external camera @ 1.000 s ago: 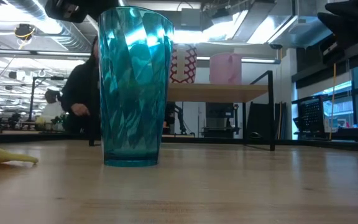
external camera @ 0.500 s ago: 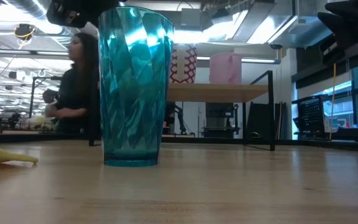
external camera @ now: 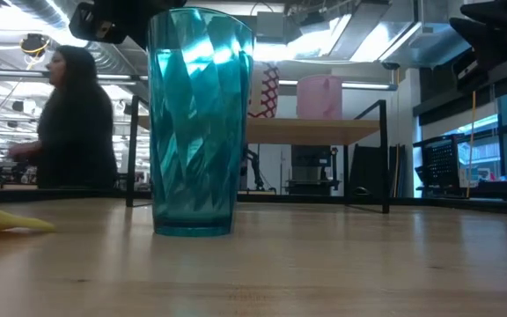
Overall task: Stack small to large cups/mugs on shelf
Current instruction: Put the blue cup on the shelf
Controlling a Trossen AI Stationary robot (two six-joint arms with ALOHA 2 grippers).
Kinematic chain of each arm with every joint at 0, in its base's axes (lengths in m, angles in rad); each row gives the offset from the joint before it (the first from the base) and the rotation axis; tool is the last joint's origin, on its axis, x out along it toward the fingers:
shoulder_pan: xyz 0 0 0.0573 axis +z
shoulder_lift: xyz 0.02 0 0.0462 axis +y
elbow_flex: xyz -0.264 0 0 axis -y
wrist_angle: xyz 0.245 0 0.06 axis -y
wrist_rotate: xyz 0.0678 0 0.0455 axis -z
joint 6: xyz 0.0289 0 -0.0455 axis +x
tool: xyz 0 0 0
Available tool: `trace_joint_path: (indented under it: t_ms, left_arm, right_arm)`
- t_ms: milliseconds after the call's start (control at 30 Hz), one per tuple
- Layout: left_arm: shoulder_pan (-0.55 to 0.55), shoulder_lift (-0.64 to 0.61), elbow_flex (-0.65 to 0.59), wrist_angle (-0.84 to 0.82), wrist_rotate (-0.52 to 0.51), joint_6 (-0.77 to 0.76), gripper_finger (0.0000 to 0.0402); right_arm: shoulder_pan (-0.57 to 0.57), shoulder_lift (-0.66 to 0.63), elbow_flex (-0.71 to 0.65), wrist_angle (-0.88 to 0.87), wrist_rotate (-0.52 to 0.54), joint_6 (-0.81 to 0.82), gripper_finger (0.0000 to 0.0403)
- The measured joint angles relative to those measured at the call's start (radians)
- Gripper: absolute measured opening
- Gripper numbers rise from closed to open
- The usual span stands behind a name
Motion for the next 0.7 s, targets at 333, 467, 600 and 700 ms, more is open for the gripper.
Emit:
trace_joint_path:
  t_ms: [333, 467, 600, 700]
  left_arm:
    - [0.001, 0.067, 0.000, 0.005, 0.031, 0.031, 0.0067]
    - [0.007, 0.066, 0.000, -0.004, 0.032, 0.035, 0.0066]
    - [0.010, 0.058, 0.000, -0.015, 0.028, 0.052, 0.0058]
    - [0.008, 0.059, 0.000, -0.016, 0.029, 0.062, 0.0031]
  right_arm:
    - [0.000, 0.000, 0.000, -0.002, 0.001, 0.001, 0.0071]
    - [0.000, 0.000, 0.000, -0.002, 0.011, 0.004, 0.0071]
    - [0.000, 0.000, 0.000, -0.002, 0.016, 0.004, 0.0071]
    - [0.000, 0.000, 0.000, -0.003, 0.016, 0.004, 0.0071]
